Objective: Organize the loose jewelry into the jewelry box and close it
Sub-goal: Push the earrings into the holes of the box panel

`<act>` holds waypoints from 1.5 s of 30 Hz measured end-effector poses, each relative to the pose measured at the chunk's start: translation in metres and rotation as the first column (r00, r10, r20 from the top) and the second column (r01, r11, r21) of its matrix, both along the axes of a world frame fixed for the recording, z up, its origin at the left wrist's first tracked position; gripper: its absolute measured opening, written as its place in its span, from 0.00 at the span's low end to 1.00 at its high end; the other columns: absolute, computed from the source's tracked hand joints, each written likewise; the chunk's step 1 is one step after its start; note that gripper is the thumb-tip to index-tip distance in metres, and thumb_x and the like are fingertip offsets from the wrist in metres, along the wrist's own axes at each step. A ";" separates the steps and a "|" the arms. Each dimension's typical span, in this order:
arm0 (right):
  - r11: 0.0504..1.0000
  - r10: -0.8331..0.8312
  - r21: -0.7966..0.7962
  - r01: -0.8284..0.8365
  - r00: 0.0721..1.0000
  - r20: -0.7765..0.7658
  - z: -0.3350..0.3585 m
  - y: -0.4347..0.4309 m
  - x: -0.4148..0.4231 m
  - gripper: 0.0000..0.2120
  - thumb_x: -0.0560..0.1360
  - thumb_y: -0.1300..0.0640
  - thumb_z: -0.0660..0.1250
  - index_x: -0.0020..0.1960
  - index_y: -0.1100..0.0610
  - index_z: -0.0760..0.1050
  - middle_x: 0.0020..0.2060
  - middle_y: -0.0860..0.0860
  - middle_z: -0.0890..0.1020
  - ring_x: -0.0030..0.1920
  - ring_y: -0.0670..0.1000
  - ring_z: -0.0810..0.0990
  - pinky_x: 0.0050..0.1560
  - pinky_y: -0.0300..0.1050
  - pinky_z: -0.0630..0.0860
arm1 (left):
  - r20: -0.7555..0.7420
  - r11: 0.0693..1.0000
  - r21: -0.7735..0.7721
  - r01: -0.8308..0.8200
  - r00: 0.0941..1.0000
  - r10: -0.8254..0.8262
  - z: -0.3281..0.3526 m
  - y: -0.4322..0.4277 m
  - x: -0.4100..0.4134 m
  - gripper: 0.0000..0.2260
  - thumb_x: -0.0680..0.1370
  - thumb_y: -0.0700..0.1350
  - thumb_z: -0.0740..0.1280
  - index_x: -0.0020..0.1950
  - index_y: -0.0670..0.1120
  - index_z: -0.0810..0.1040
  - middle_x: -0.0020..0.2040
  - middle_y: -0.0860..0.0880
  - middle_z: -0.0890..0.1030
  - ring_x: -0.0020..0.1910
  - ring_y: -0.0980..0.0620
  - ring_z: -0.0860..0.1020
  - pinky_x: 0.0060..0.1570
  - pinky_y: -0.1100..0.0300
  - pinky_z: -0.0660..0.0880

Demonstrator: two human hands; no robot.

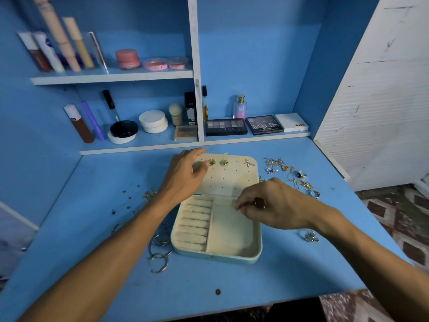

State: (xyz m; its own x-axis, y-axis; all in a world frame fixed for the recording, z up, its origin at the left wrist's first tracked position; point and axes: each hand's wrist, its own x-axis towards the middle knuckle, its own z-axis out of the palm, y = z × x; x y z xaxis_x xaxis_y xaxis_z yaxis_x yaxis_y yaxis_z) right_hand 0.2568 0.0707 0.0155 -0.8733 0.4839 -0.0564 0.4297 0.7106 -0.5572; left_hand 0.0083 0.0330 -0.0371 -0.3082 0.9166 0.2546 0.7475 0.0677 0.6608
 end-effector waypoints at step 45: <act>0.860 -0.171 0.388 0.332 0.903 -0.394 0.013 0.034 -0.019 0.05 0.75 0.55 0.73 0.50 0.48 0.86 0.51 0.50 0.77 0.53 0.54 0.78 0.51 0.54 0.75 | -0.006 0.979 0.189 0.081 0.997 -0.081 0.041 -0.019 0.012 0.10 0.81 0.50 0.68 0.61 0.54 0.80 0.57 0.56 0.76 0.57 0.62 0.75 0.56 0.74 0.68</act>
